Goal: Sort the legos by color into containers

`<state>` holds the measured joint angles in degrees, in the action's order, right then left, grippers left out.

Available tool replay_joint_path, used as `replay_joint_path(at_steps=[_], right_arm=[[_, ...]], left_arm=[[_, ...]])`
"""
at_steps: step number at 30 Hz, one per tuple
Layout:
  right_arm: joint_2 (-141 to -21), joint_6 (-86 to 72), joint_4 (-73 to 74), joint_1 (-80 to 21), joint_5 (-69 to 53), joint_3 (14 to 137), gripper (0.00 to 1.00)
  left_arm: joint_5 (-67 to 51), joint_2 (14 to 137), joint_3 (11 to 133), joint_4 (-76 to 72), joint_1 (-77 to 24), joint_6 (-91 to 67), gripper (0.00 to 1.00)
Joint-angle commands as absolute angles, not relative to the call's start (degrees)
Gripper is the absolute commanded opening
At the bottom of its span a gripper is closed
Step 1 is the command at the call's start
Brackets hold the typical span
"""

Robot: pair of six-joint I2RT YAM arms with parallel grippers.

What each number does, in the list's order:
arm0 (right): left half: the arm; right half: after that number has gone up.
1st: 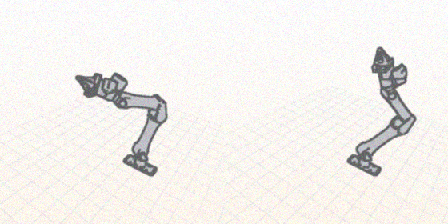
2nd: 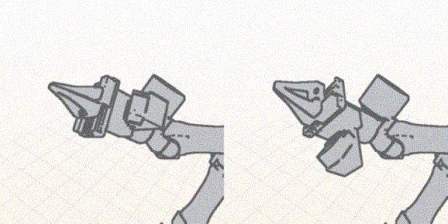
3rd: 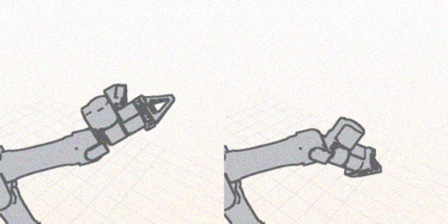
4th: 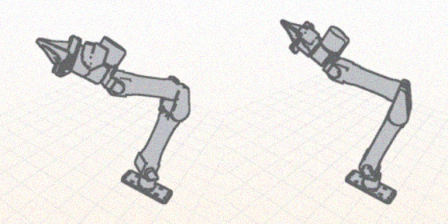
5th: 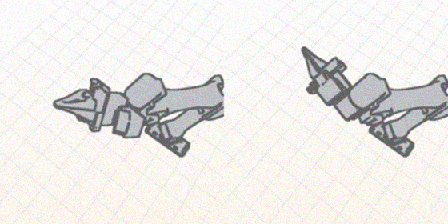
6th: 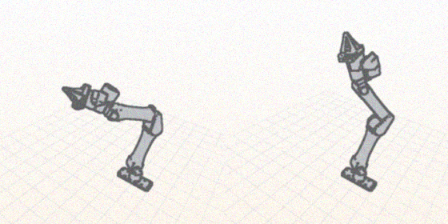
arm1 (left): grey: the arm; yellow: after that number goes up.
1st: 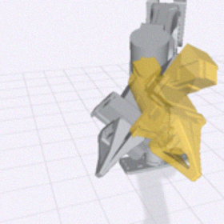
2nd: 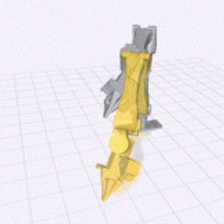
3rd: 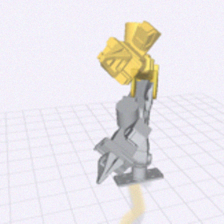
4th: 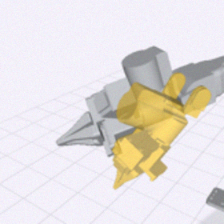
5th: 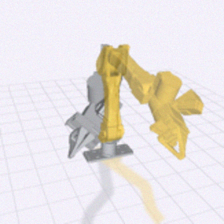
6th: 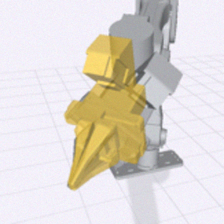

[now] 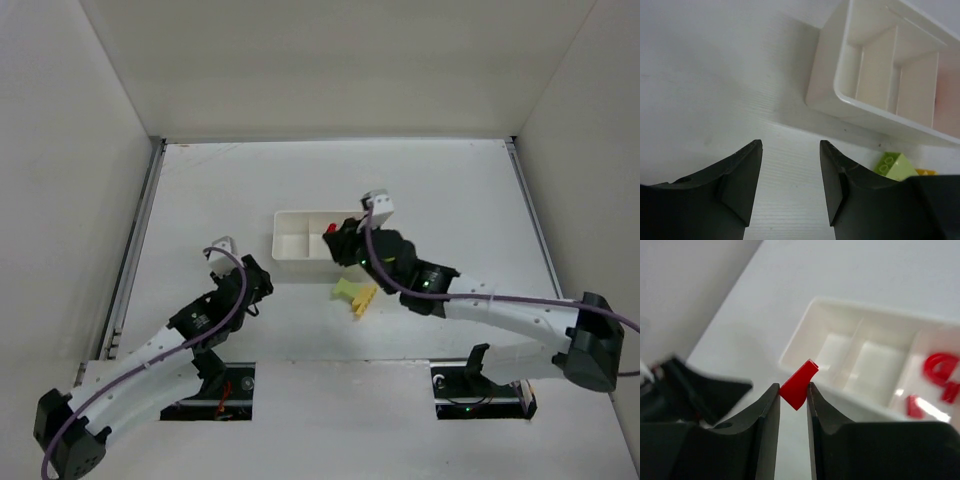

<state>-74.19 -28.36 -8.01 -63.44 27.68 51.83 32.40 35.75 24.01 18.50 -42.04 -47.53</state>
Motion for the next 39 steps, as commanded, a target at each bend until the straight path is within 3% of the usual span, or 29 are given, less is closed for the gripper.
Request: replay_joint_path(at_steps=[1, 6, 12, 13, 16, 18, 24, 29, 34, 39], right_arm=[[-72.07, -23.21, -7.12, -55.88, 27.96, 49.57, 0.25], [-75.14, -22.15, -8.17, -47.78, 25.40, 48.60, 0.25], [-78.66, -21.71, -8.79, -45.04, 24.34, 49.31, 0.26], [-79.01, -21.71, -8.70, -45.04, 24.26, 49.48, 0.28], [-79.72, -21.45, -8.35, -45.13, 24.78, 50.10, 0.48], [-79.37, -21.53, -8.52, -45.13, 24.52, 50.01, 0.55], [-74.28, -21.88, -7.82, -45.13, 25.22, 48.00, 0.61], [-63.30, -26.96, -3.53, -49.60, 25.49, 38.79, 0.61], [-59.41, -37.42, 4.91, -55.76, 26.45, 31.12, 0.74], [-63.53, -42.89, 6.50, -57.87, 25.58, 29.44, 0.84]], left_arm=[[31.64, 39.27, 25.49, 11.70, -47.57, -47.81, 0.46], [32.69, 45.78, 25.49, 6.25, -55.05, -49.57, 0.46], [33.31, 51.15, 25.58, 2.47, -59.01, -51.59, 0.47], [33.22, 52.02, 25.58, 1.76, -59.45, -51.68, 0.47], [32.78, 54.75, 26.28, 0.70, -60.42, -51.77, 0.48], [32.61, 56.68, 26.98, 0.27, -61.30, -51.77, 0.48], [31.99, 61.17, 28.56, -2.19, -63.23, -51.77, 0.49], [31.03, 61.61, 29.00, -2.90, -62.80, -51.42, 0.50], [30.50, 58.45, 27.95, -2.02, -61.04, -50.98, 0.50], [29.28, 58.44, 27.25, -1.93, -58.41, -50.28, 0.50]])
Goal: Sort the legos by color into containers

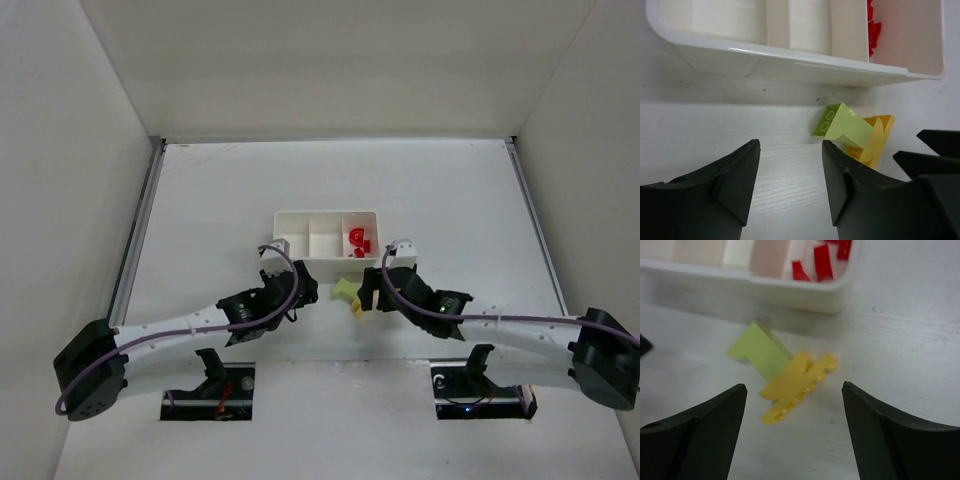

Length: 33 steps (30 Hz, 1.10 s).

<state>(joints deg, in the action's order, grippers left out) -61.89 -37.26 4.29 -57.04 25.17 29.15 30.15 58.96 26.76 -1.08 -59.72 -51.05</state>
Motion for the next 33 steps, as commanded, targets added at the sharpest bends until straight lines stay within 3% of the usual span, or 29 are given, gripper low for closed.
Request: replay_joint_path(at_steps=[1, 8, 20, 33], right_arm=[[-64.59, -42.98, 6.59, -58.66, 25.23, 29.79, 0.86], [-71.97, -43.95, 4.49, -60.95, 21.45, 32.08, 0.93], [-79.44, -42.37, 0.79, -61.48, 24.87, 34.98, 0.92], [-81.03, -34.91, 1.41, -62.53, 22.68, 35.59, 0.71]], left_arm=[[28.83, 58.62, 27.33, -1.93, -58.05, -50.19, 0.50], [28.48, 59.76, 26.54, -2.90, -56.91, -50.45, 0.50], [28.74, 59.24, 26.02, -2.90, -58.49, -52.91, 0.50], [28.48, 58.27, 24.96, -3.16, -57.70, -53.61, 0.50]])
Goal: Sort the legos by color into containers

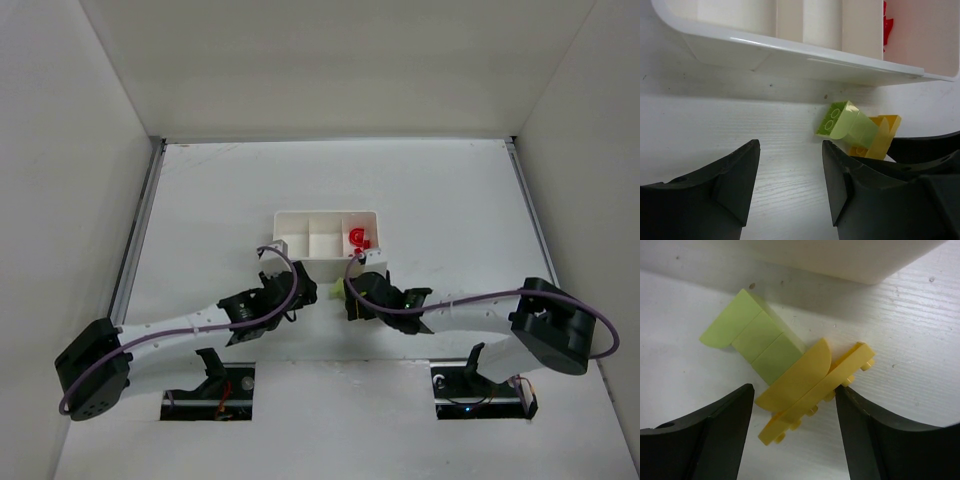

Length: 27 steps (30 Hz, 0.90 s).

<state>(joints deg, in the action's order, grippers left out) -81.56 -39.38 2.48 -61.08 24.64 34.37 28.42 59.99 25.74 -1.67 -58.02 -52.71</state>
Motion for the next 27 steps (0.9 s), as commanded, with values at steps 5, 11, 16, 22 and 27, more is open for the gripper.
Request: replay_joint_path(at_steps=[5, 11, 16, 22, 27], right_arm=[[-81.56, -32.08, 0.44, -64.02, 19.78, 35.51, 0.64], [-79.72, -33.40, -0.87, -63.68, 18.99, 33.84, 0.84], [-81.73, -33.75, -1.85, -62.36, 19.50, 36.12, 0.76], [-83.41, -34.36, -3.42, -61.22, 21.36, 34.72, 0.51], [-78.67, -34.19, -5.89, -61.21, 20.66, 34.37, 0.45]], left_arm=[[28.48, 57.31, 23.21, -3.16, -57.44, -54.84, 0.51], [27.78, 57.04, 22.06, -3.34, -57.00, -56.34, 0.53], [27.16, 59.24, 22.94, -5.45, -57.70, -56.60, 0.53], [26.81, 59.41, 21.80, -8.17, -57.79, -58.71, 0.54], [24.44, 58.89, 19.69, -11.77, -56.82, -61.43, 0.56]])
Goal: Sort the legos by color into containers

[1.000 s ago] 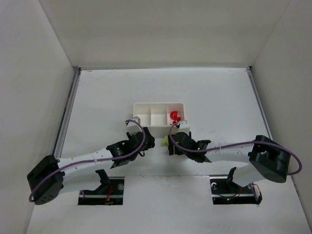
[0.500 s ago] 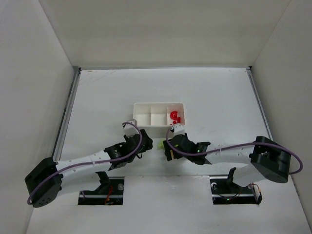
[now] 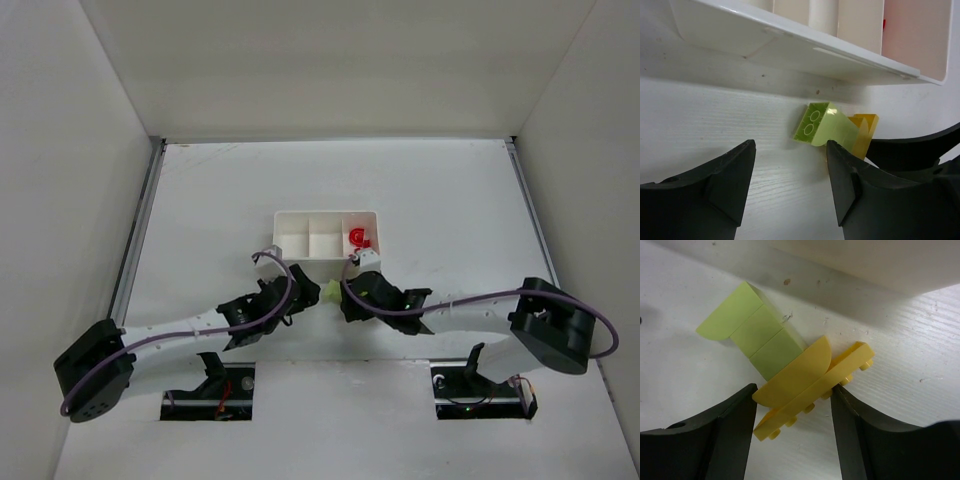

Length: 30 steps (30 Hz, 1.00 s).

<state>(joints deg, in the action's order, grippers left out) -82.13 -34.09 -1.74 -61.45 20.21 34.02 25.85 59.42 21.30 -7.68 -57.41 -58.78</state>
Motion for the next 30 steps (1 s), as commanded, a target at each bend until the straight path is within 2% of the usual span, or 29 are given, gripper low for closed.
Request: replay_joint_path(at_steps=[1, 7, 11, 15, 20, 30], right_arm=[[-77.62, -34.02, -5.63, -61.21, 20.13, 34.54, 0.45], [-73.83, -32.61, -4.40, -59.55, 12.05, 35.86, 0.45], [-72.51, -31.03, -2.20, -58.67, 8.71, 38.05, 0.46], [-71.20, -29.80, -0.88, -58.23, 5.47, 39.98, 0.46], [-70.66, -29.00, 0.88, -58.23, 0.27, 42.54, 0.46], [-73.65, -28.30, 3.08, -58.23, -1.76, 45.44, 0.46]], left_arm=[[24.09, 58.28, 19.08, -12.56, -56.47, -61.87, 0.57], [19.96, 52.74, 14.51, -18.62, -52.17, -65.47, 0.59], [15.04, 43.80, 10.38, -23.81, -46.64, -68.20, 0.59], [7.94, 36.48, 10.01, -22.77, -41.10, -69.17, 0.59], [0.18, 37.88, 11.95, -18.90, -38.62, -68.20, 0.52], [-0.26, 38.06, 12.48, -17.58, -40.38, -66.36, 0.52]])
